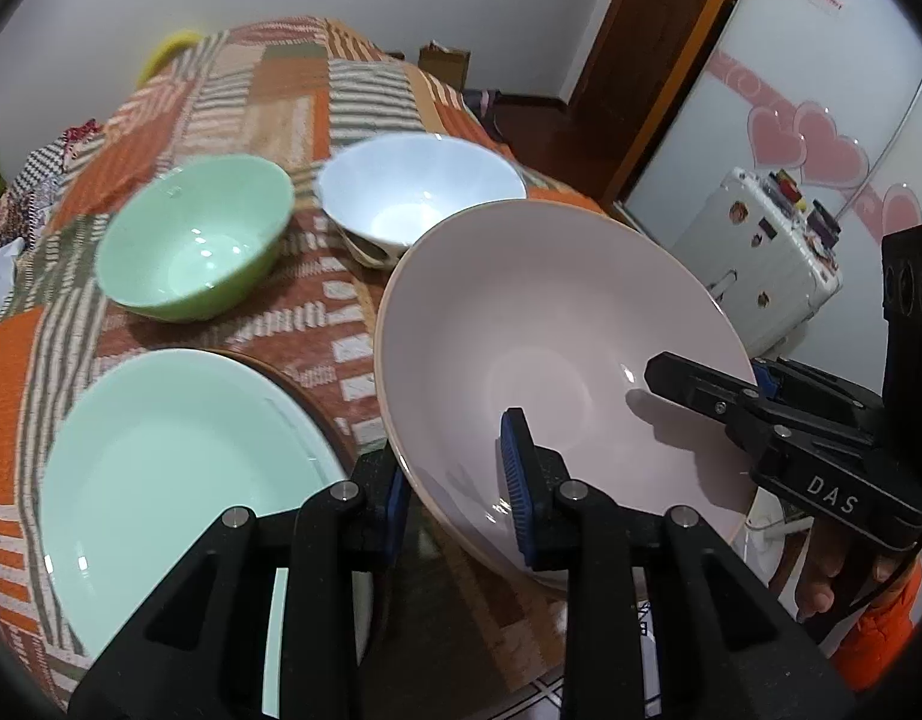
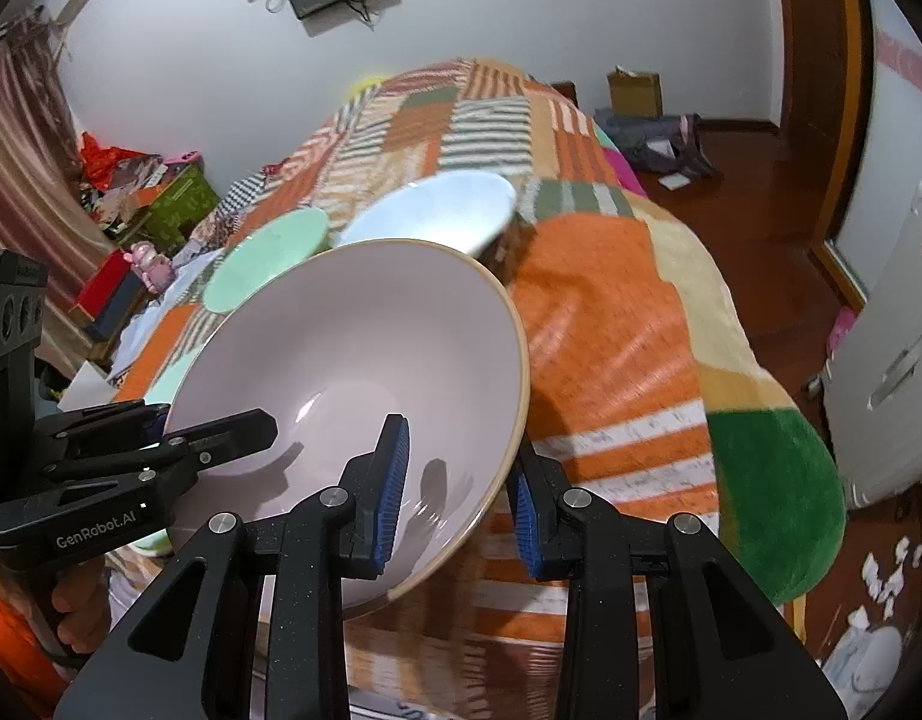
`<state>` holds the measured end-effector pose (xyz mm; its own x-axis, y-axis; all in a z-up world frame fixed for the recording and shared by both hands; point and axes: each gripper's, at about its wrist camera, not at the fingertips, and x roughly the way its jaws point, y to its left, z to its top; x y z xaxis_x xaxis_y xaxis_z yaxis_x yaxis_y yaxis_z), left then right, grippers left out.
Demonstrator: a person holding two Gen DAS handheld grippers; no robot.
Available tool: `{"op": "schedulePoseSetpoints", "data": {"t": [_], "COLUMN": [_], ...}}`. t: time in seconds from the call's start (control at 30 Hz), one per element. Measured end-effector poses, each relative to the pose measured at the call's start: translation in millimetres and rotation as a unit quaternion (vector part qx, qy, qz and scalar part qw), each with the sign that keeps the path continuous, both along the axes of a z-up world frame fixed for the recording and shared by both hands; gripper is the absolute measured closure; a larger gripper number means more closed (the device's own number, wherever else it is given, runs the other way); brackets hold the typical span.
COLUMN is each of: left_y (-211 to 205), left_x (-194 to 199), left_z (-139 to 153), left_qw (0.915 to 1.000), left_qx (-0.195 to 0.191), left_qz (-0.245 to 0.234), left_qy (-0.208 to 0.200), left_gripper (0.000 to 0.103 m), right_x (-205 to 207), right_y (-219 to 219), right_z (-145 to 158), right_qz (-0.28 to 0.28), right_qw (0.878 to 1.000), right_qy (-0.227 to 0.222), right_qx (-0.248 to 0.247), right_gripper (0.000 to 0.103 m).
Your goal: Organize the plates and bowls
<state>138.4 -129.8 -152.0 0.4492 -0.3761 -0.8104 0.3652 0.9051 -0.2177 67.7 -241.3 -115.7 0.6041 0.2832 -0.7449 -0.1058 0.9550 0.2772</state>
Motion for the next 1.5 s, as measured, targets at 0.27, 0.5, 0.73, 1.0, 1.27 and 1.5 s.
{"op": "schedulePoseSetpoints", "data": {"t": [0.27, 0.5, 0.73, 1.0, 1.27, 1.5], "left_y": [40.6, 85.3, 132.6, 186.6, 234.6, 269.8], "left_x": [-12.0, -29.8, -47.7, -65.2, -78.9, -88.1], "left_z": [21.6, 34.8, 37.7, 39.7, 38.0, 33.8], "left_qw": [0.9991, 0.9968, 0.9920, 0.9841, 0.9752, 0.9679], "left_qx": [-0.012, -0.016, -0.020, -0.017, -0.015, -0.010], "left_qz": [0.032, 0.064, 0.113, 0.166, 0.213, 0.244], "left_qy": [-0.025, -0.045, -0.054, -0.061, -0.060, -0.057], "left_gripper": [0.075, 0.075, 0.075, 0.075, 0.075, 0.075], "right_x": [1.5, 3.0, 6.0, 8.9, 13.1, 18.1], "right_y": [35.5, 74.9, 116.0, 164.9, 213.0, 247.8], "right_z": [16.5, 23.1, 23.1, 25.3, 26.0, 21.5], "right_qz": [0.025, 0.058, 0.100, 0.144, 0.184, 0.217], "right_qw": [0.999, 0.998, 0.994, 0.988, 0.982, 0.975], "right_qy": [-0.023, -0.033, -0.036, -0.045, -0.050, -0.045], "right_qx": [-0.006, -0.006, -0.004, 0.007, 0.006, 0.007], "right_gripper": [0.074, 0.074, 0.074, 0.074, 0.074, 0.074]}}
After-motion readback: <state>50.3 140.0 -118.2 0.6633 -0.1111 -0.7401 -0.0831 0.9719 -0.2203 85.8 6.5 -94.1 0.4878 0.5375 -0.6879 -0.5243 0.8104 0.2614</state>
